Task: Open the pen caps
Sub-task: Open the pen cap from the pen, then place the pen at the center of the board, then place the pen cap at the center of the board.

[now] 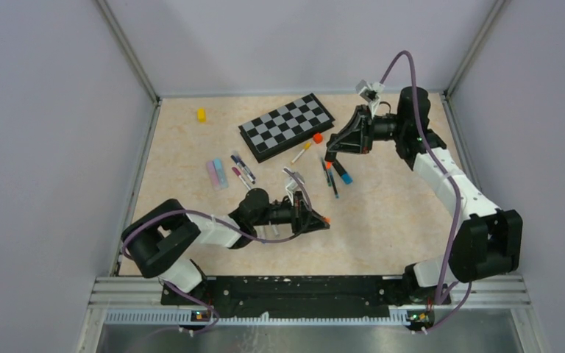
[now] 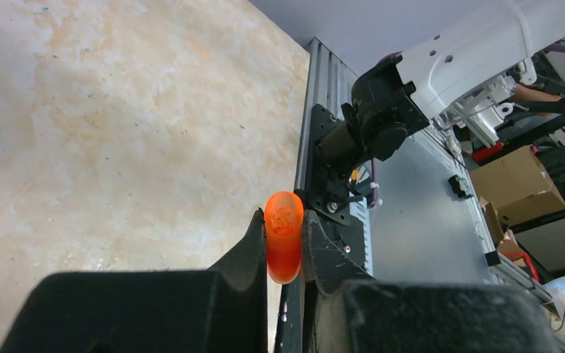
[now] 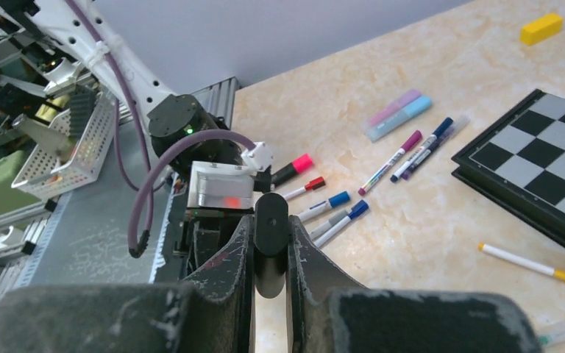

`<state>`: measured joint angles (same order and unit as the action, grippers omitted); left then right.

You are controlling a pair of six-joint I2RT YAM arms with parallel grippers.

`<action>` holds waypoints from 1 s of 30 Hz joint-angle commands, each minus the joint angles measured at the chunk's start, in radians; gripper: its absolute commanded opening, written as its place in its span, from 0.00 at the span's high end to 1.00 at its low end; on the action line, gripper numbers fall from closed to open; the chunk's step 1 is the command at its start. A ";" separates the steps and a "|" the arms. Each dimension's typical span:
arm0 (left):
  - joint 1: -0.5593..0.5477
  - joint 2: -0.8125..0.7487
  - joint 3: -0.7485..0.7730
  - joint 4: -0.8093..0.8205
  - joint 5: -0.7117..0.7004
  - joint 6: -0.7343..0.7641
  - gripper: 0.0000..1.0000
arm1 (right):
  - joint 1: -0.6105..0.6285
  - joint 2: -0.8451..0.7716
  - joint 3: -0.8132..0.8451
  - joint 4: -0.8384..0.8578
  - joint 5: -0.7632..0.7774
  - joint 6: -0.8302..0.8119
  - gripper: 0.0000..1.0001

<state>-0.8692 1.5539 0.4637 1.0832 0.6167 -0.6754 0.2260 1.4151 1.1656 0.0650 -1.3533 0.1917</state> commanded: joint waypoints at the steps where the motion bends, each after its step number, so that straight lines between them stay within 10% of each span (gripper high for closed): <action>1: 0.005 -0.106 -0.022 -0.033 0.002 0.043 1.00 | -0.015 -0.005 0.050 -0.167 0.100 -0.128 1.00; 18: 0.010 -0.225 0.146 -0.733 -0.670 0.182 1.00 | -0.327 0.062 -0.209 -0.058 0.810 0.052 1.00; 30: 0.148 0.034 0.406 -1.018 -0.684 0.159 1.00 | -0.328 0.286 -0.039 -0.277 0.866 -0.064 0.99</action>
<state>-0.7952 1.5158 0.7818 0.1764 -0.0715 -0.4999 -0.0948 1.6611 1.0462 -0.1520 -0.5247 0.1699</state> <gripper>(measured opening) 0.148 0.103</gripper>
